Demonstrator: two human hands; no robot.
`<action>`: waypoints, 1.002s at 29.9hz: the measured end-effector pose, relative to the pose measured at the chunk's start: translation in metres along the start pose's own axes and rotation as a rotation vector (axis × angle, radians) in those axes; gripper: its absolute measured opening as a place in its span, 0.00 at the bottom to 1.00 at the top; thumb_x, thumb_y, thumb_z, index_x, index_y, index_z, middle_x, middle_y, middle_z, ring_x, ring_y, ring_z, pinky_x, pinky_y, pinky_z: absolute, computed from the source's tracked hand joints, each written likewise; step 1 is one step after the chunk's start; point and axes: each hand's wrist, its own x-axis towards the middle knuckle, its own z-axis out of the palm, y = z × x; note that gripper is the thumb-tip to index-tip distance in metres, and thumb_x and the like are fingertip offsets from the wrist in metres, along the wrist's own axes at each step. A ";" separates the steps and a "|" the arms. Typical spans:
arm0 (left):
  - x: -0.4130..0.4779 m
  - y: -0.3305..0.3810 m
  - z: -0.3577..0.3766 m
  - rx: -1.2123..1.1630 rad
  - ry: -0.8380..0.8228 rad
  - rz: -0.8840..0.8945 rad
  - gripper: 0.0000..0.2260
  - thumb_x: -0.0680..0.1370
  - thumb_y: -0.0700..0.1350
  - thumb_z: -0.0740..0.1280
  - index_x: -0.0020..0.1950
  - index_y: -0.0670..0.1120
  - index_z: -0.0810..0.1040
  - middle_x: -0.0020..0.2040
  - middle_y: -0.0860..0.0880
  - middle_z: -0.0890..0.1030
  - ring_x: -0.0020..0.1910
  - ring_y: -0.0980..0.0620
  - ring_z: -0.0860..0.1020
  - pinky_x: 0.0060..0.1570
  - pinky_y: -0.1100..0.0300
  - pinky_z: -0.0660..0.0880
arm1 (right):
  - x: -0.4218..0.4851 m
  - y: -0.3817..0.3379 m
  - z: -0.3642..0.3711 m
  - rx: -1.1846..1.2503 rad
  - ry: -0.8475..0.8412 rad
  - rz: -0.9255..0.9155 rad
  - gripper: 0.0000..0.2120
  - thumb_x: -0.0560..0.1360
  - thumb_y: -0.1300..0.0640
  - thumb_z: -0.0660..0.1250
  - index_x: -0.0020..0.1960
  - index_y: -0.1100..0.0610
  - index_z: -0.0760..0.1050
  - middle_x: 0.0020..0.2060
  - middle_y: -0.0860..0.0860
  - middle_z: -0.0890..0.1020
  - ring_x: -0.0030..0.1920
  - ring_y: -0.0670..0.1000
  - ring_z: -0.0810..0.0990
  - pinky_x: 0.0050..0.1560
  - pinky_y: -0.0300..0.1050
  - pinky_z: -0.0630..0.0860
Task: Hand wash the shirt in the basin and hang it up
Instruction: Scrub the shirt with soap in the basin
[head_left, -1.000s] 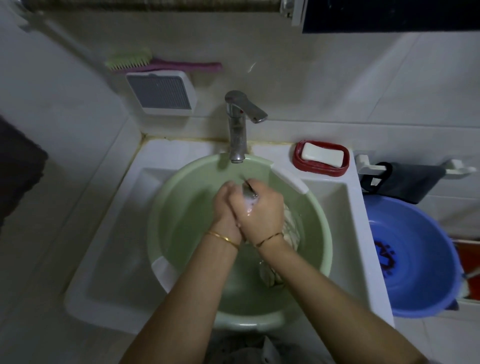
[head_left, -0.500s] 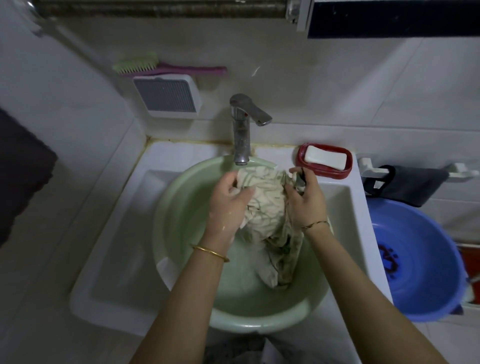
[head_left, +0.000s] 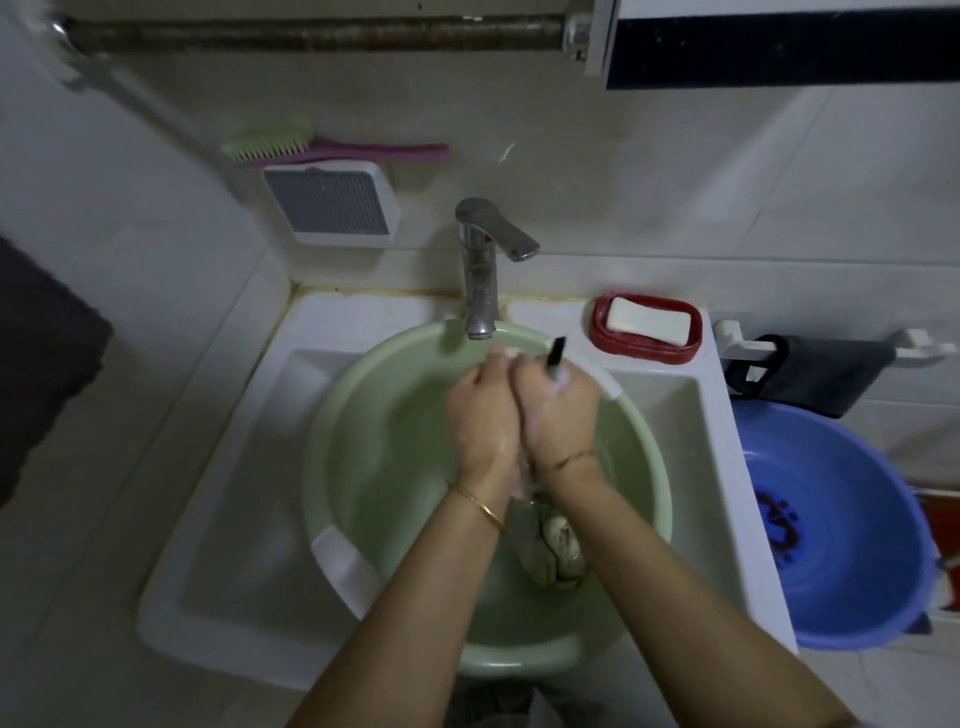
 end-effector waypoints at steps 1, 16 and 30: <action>0.006 0.004 -0.003 -0.048 -0.004 -0.039 0.16 0.78 0.46 0.64 0.30 0.45 0.74 0.29 0.48 0.76 0.35 0.48 0.75 0.38 0.55 0.72 | -0.012 -0.002 0.003 0.005 -0.017 -0.034 0.17 0.67 0.53 0.61 0.21 0.54 0.63 0.18 0.47 0.65 0.24 0.47 0.63 0.30 0.48 0.62; -0.018 -0.005 0.002 -0.001 -0.041 -0.009 0.17 0.77 0.47 0.66 0.28 0.44 0.78 0.29 0.50 0.80 0.34 0.49 0.77 0.40 0.56 0.74 | 0.010 0.003 -0.004 0.013 0.018 0.096 0.13 0.69 0.52 0.61 0.27 0.53 0.65 0.23 0.47 0.69 0.27 0.48 0.66 0.34 0.46 0.65; -0.012 0.000 -0.003 -0.013 -0.052 -0.114 0.15 0.78 0.43 0.63 0.32 0.43 0.77 0.28 0.49 0.79 0.32 0.49 0.77 0.36 0.62 0.75 | -0.002 0.010 0.001 0.043 0.057 -0.015 0.20 0.70 0.50 0.67 0.24 0.55 0.63 0.21 0.50 0.68 0.26 0.46 0.68 0.32 0.45 0.65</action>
